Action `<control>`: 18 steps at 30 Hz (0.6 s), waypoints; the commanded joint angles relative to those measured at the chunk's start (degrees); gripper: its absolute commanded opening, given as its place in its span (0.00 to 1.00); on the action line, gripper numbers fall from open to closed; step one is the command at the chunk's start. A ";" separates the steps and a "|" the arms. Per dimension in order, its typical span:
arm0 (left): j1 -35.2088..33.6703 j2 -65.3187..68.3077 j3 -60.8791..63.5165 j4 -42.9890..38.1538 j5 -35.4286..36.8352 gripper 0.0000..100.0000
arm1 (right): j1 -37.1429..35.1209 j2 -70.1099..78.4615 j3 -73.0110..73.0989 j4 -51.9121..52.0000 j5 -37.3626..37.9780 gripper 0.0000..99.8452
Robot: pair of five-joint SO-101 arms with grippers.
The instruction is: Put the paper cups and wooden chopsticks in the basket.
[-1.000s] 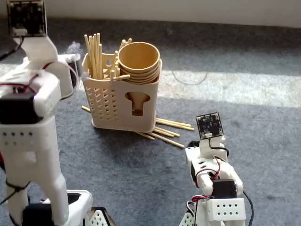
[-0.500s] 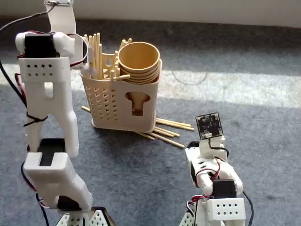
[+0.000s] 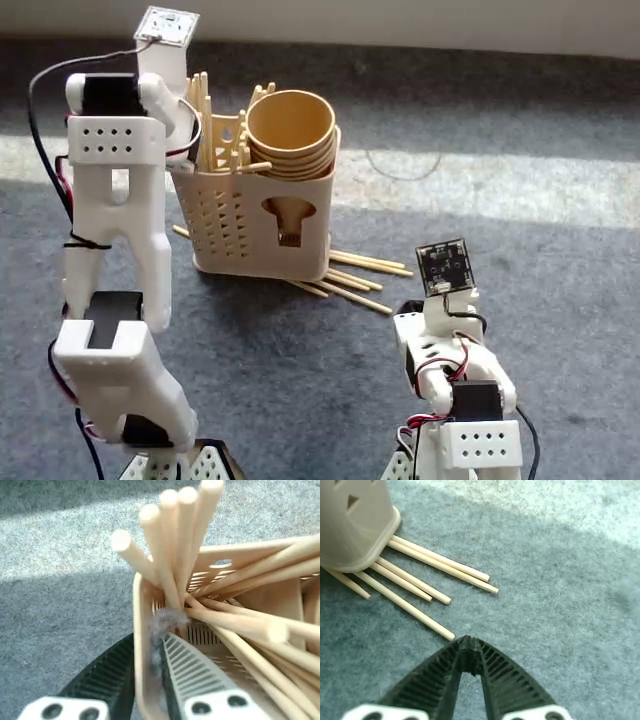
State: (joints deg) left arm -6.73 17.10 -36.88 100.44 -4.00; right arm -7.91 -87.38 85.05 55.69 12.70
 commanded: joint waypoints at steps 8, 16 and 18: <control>5.23 -4.53 0.40 0.09 5.63 0.01 | -0.31 -0.57 -0.22 -1.45 -0.26 0.01; 5.14 -8.75 -6.73 -0.09 11.69 0.00 | -0.40 -0.57 0.57 -1.54 -0.18 0.01; 4.97 -8.75 -7.16 -2.11 12.40 0.00 | -0.40 -0.57 0.57 -1.54 -0.18 0.01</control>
State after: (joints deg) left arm -2.86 12.79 -39.87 100.53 6.99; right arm -7.91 -87.38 85.93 55.69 12.70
